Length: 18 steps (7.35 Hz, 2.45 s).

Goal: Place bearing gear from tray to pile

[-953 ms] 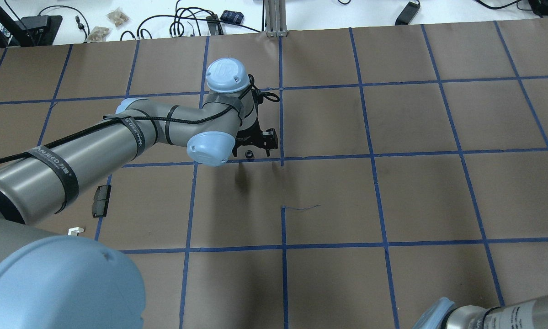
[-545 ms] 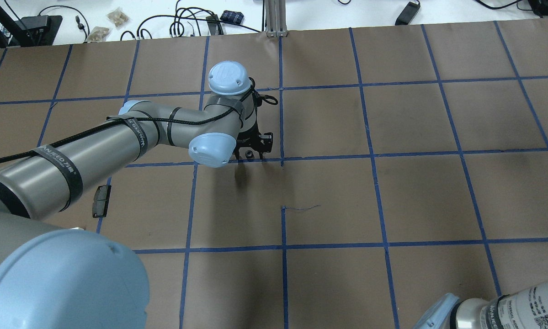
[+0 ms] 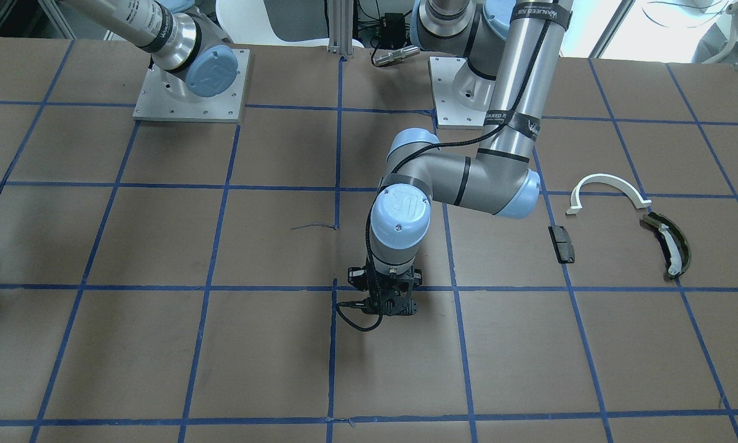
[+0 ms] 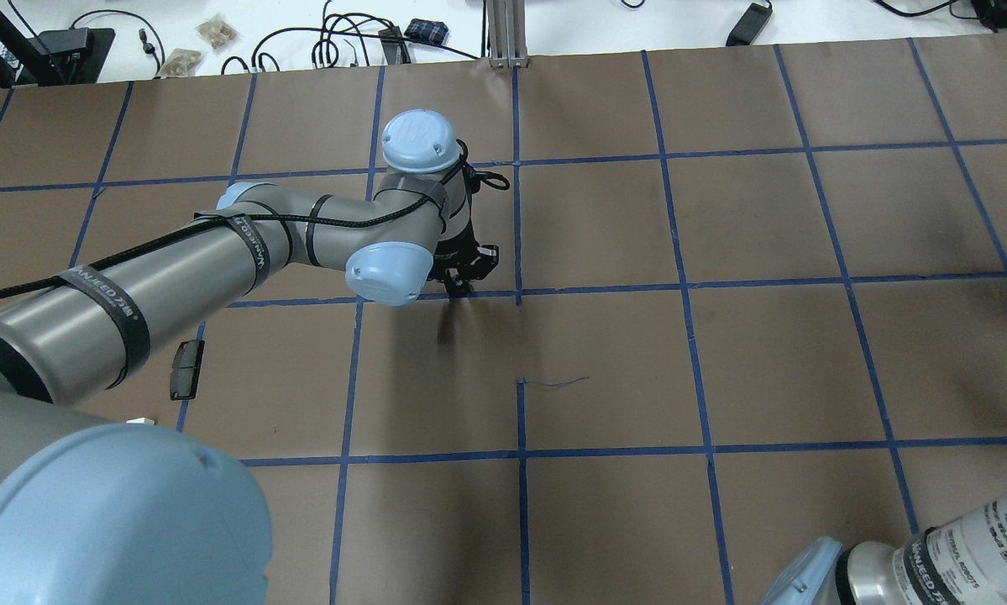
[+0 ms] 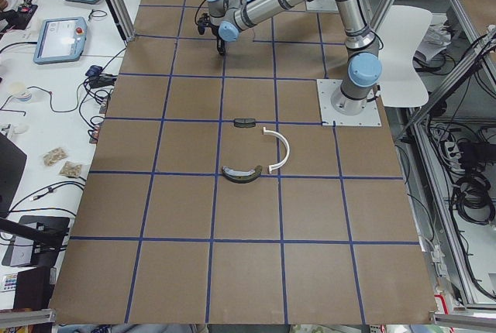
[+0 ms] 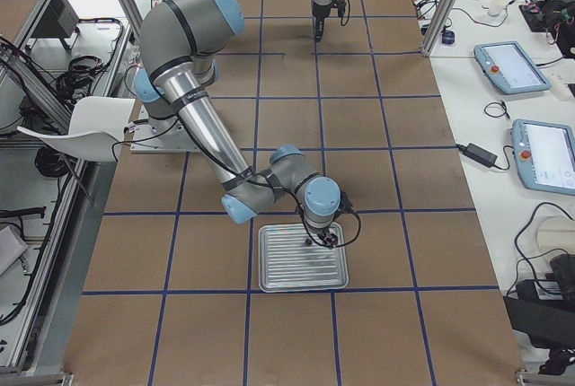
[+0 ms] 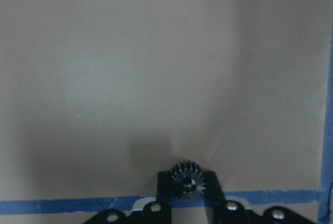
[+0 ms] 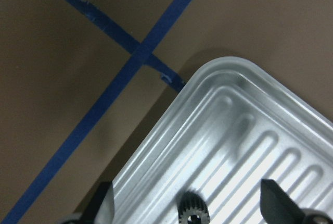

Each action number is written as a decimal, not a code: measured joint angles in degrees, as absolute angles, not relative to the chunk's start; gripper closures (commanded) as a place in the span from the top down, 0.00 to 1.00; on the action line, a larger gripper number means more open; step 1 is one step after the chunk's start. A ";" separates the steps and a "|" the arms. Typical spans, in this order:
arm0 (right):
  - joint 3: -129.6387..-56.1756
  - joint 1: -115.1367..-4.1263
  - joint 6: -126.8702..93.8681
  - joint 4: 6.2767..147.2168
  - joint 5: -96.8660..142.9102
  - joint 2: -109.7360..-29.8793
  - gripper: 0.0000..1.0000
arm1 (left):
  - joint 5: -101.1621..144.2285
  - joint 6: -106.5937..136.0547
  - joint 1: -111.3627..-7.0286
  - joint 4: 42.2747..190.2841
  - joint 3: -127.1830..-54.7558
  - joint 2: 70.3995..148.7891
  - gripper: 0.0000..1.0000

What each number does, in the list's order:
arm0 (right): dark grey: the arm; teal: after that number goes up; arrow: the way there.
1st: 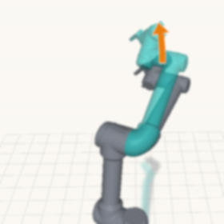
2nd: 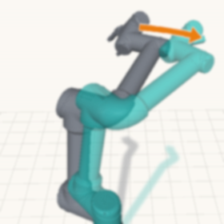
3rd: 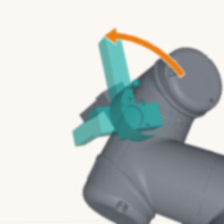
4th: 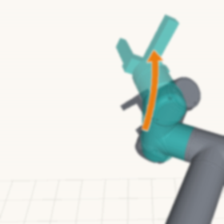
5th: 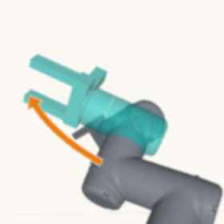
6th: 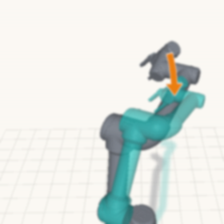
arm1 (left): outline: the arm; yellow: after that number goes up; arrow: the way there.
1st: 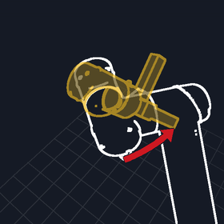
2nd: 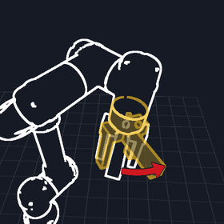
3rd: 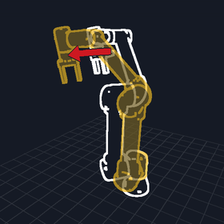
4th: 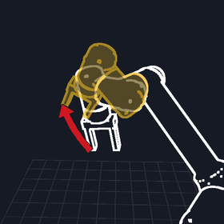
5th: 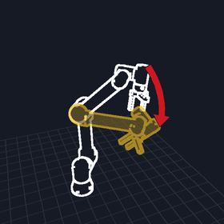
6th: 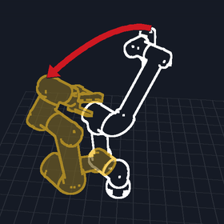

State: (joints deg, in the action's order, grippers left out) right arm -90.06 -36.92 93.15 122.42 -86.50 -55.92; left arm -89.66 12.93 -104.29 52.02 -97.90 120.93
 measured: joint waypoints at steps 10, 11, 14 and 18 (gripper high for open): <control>-90.06 -34.74 99.94 124.76 -89.19 -54.59 0.30 | -92.57 -43.09 -62.05 56.61 -99.69 113.39 0.00; -90.09 -34.93 99.09 124.65 -89.15 -54.61 0.30 | -92.55 -44.93 -59.53 56.72 -99.85 113.69 0.00; -90.23 -35.13 98.55 124.35 -89.07 -54.65 0.19 | -93.01 -45.89 -57.55 55.90 -105.74 112.62 0.00; -89.90 -36.07 97.90 121.44 -88.04 -59.73 0.13 | -93.32 -45.45 -55.60 53.53 -110.68 111.12 0.88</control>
State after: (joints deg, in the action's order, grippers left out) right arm -89.90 -36.07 97.90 121.44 -88.04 -59.73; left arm -93.32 -45.45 -55.60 53.53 -110.68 111.12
